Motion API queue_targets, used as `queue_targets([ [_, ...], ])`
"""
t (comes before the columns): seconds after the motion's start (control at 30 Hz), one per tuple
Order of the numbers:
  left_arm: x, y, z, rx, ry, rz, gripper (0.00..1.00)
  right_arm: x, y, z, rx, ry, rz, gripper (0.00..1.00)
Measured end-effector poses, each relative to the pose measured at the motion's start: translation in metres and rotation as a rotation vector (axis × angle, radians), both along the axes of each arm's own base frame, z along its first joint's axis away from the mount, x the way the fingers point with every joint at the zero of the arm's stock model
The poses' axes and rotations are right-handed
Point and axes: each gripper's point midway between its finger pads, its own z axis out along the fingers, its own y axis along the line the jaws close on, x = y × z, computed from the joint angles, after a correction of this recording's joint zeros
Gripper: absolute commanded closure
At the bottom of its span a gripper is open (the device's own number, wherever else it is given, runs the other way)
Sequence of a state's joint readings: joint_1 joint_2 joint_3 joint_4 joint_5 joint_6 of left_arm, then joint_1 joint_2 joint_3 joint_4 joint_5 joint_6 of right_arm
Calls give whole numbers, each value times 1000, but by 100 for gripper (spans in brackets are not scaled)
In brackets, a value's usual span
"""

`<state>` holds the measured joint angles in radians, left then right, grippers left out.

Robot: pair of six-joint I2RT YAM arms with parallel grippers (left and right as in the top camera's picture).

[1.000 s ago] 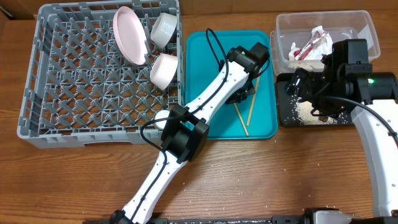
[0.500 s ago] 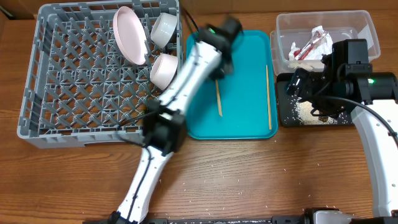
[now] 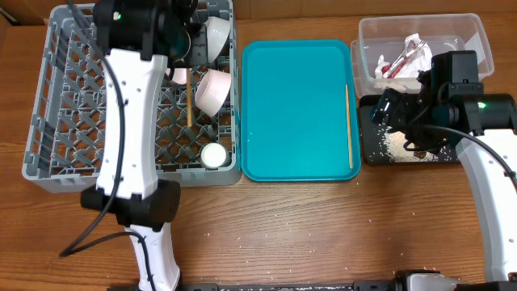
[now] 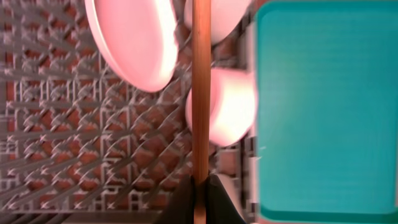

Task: Sort waste into correct bins and load items into the dishwasher
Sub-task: 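Stand the chopstick upright in the rack and open the left gripper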

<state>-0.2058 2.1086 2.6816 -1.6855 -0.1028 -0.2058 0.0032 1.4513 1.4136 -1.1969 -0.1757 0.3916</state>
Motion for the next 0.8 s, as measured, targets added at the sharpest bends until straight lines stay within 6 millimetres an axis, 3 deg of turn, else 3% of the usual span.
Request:
queue_targets([
  [0.1, 5, 17, -45, 69, 133, 10, 96, 0, 0, 0, 0, 0, 0, 0],
  [0.2, 5, 30, -75, 132, 212, 23, 96, 0, 0, 0, 0, 0, 0, 0],
  [0.47, 12, 49, -145, 203, 313, 51, 96, 0, 0, 0, 0, -1, 0, 0],
  [0.63, 11, 60, -179, 215, 349, 68, 95, 0, 0, 0, 0, 0, 0, 0],
  [0.67, 12, 62, -183, 215, 351, 71, 75, 0, 0, 0, 0, 0, 0, 0],
  [0.73, 11, 64, -189, 216, 358, 73, 21, 0, 0, 0, 0, 0, 0, 0],
  [0.77, 10, 66, -190, 216, 360, 75, 4, 0, 0, 0, 0, 0, 0, 0],
  [0.8, 11, 66, -191, 216, 360, 76, 0, 0, 0, 0, 0, -1, 0, 0],
])
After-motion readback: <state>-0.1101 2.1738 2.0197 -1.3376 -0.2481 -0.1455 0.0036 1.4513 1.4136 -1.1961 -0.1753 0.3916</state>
